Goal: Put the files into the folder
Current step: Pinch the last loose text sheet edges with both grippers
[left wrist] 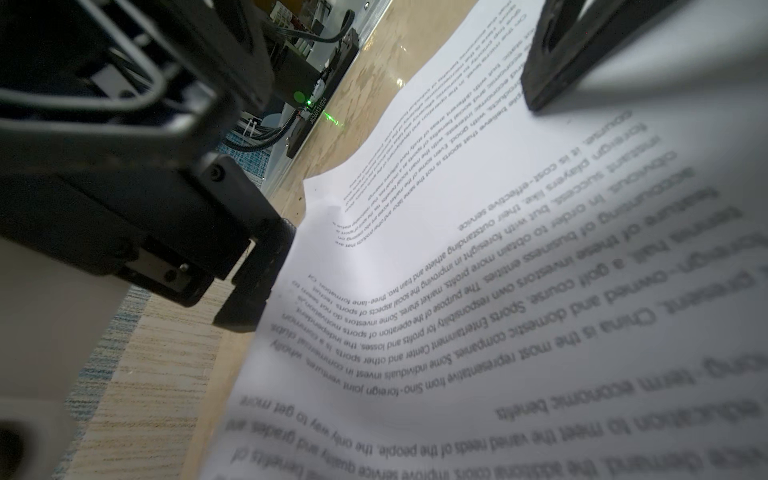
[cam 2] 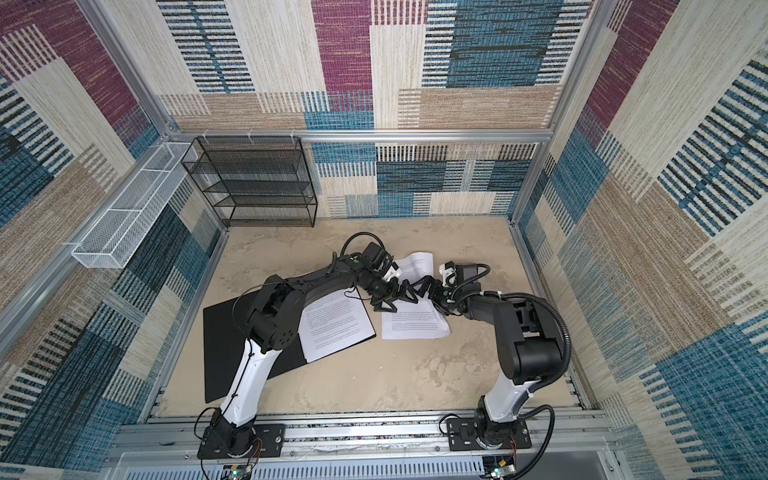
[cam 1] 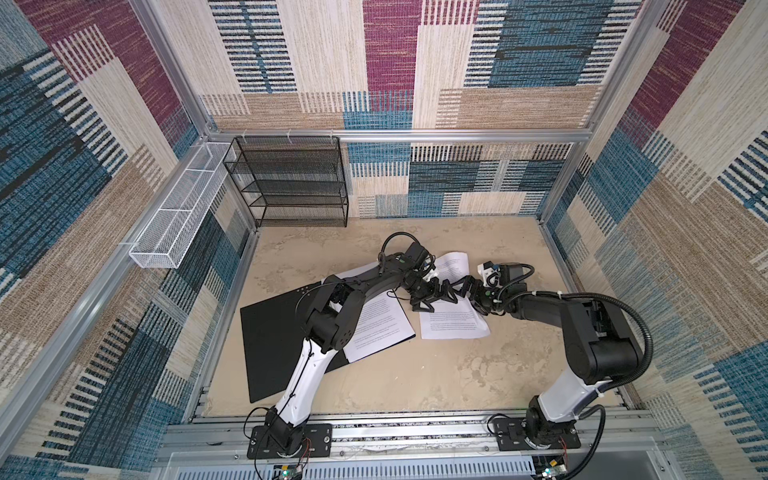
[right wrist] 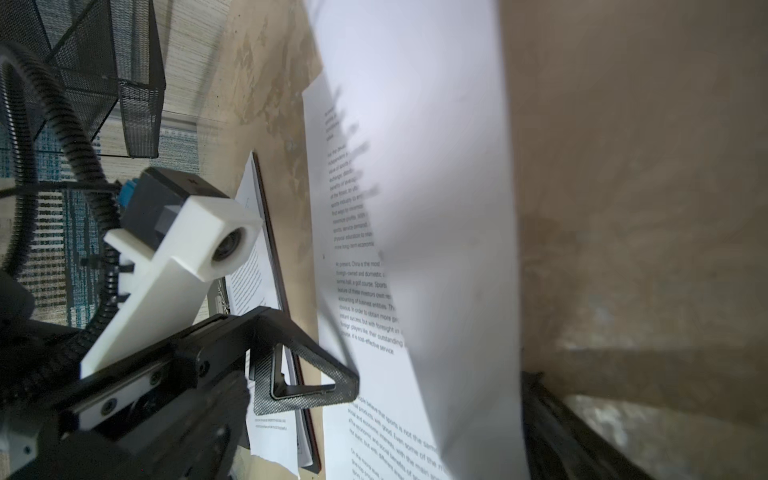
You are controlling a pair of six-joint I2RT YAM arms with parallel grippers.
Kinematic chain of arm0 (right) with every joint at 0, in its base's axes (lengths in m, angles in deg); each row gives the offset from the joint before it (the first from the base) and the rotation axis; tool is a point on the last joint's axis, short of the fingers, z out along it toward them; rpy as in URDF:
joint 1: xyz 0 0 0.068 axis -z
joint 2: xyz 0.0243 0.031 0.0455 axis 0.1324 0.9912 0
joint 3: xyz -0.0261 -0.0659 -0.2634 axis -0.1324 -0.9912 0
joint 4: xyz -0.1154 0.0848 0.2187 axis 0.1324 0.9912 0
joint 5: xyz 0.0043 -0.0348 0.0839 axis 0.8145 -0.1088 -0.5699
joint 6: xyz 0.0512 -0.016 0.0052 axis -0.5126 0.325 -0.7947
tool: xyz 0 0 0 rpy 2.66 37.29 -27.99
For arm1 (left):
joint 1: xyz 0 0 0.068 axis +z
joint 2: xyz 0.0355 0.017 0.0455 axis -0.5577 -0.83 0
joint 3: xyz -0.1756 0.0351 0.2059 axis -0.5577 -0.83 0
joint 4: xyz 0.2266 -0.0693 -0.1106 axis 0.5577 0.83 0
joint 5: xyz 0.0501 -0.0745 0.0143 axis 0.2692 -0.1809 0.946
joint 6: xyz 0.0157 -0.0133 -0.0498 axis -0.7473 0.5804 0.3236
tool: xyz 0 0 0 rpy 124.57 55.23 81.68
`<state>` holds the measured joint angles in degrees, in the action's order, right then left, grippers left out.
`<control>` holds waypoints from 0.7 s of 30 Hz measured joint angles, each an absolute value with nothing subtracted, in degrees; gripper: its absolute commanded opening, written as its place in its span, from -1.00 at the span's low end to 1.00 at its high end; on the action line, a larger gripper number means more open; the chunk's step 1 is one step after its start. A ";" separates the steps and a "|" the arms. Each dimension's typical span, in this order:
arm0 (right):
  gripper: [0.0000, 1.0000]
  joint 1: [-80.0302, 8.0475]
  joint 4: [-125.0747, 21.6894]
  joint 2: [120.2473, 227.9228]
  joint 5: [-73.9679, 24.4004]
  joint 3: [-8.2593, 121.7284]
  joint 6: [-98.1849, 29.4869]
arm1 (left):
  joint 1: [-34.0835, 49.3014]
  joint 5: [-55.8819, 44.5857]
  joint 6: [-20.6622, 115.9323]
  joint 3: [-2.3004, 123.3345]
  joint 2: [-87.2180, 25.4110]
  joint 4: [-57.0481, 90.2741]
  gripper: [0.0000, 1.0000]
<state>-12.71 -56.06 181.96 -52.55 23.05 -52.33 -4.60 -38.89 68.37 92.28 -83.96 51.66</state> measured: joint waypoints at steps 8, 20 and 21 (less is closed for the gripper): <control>0.99 -12.67 -56.10 177.81 -55.83 20.67 -56.11 | -3.60 -41.62 68.37 89.35 -82.84 49.80 0.98; 0.54 -13.00 -47.82 176.41 -50.11 27.34 -53.84 | -3.25 -41.84 68.55 88.22 -82.14 48.91 0.98; 0.51 -13.02 -47.44 176.52 -49.60 27.62 -53.84 | -3.25 -41.82 68.55 88.26 -82.14 48.93 0.99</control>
<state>-13.02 -47.44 176.52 -49.60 27.62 -53.84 -3.25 -41.82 68.55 88.26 -82.14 48.93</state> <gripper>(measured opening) 0.779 0.990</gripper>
